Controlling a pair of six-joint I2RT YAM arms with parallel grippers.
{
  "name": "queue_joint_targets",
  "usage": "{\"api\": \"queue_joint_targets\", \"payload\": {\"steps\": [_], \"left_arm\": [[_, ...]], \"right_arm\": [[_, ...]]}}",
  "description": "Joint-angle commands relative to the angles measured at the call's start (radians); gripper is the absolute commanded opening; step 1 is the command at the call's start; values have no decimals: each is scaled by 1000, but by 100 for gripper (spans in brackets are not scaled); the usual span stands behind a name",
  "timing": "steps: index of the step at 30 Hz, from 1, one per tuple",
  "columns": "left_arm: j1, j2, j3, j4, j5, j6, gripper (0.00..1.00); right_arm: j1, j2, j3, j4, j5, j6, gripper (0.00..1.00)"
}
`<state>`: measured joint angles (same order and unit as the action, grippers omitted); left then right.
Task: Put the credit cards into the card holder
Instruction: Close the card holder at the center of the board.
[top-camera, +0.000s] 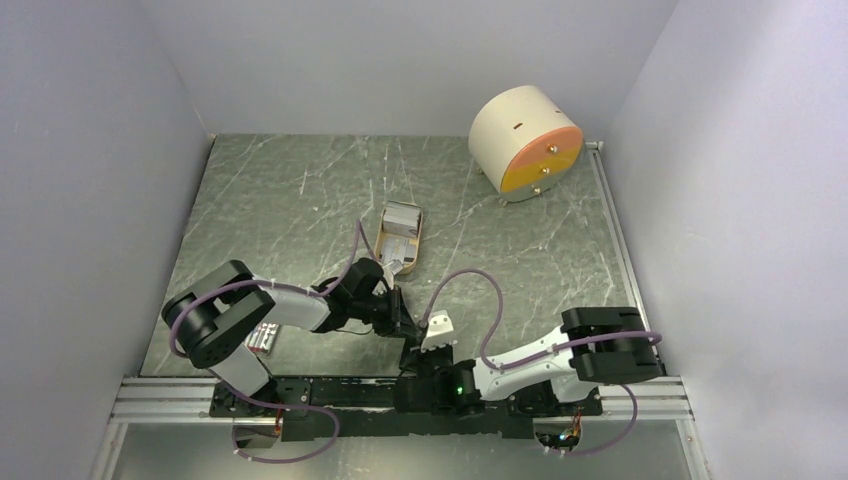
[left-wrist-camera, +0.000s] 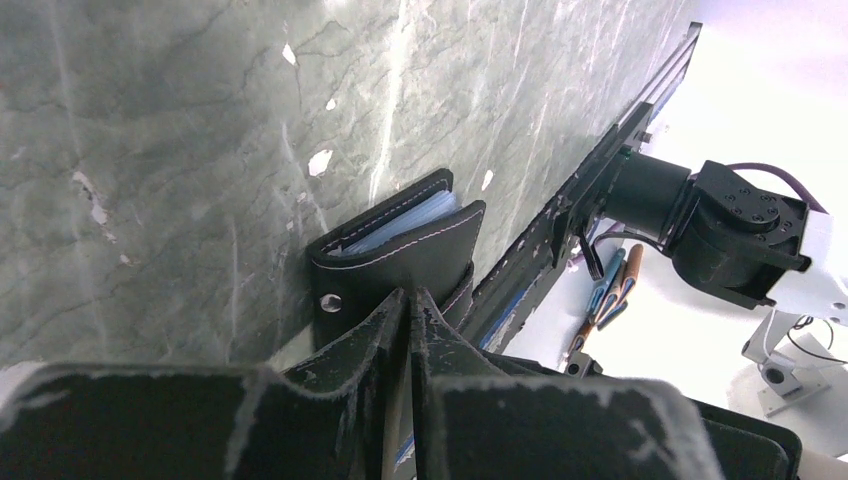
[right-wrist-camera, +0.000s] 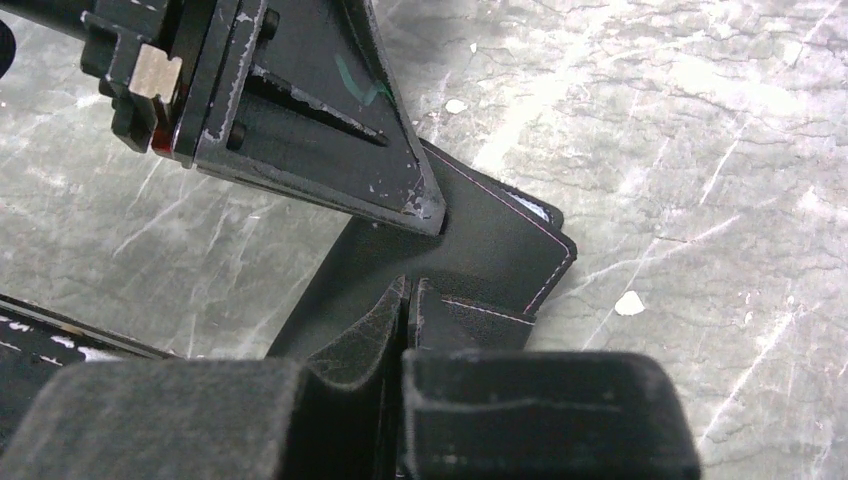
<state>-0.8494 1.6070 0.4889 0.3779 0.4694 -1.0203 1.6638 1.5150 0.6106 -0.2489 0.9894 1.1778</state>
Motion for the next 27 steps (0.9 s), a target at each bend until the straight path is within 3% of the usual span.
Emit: {"api": "queue_joint_targets", "payload": {"steps": [1,8,12,15,18,23,27], "left_arm": [[-11,61,-16,-42,-99,25,14],[-16,59,-12,-55,-112,30,14],[-16,45,-23,-54,-110,30,13],[-16,0,-14,-74,-101,28,14],[-16,-67,23,-131,-99,32,18],[-15,-206,122,-336,-181,77,28],[-14,-276,157,-436,-234,106,33]], "right_arm": [[48,47,-58,-88,-155,86,0],[60,-28,-146,32,-183,76,0],[59,-67,-106,14,-145,22,19],[57,-121,-10,-100,-86,-6,50],[55,-206,40,-176,-59,6,56],[11,-384,-75,-77,-171,2,62],[-22,-438,-86,-155,-212,80,69]]}}
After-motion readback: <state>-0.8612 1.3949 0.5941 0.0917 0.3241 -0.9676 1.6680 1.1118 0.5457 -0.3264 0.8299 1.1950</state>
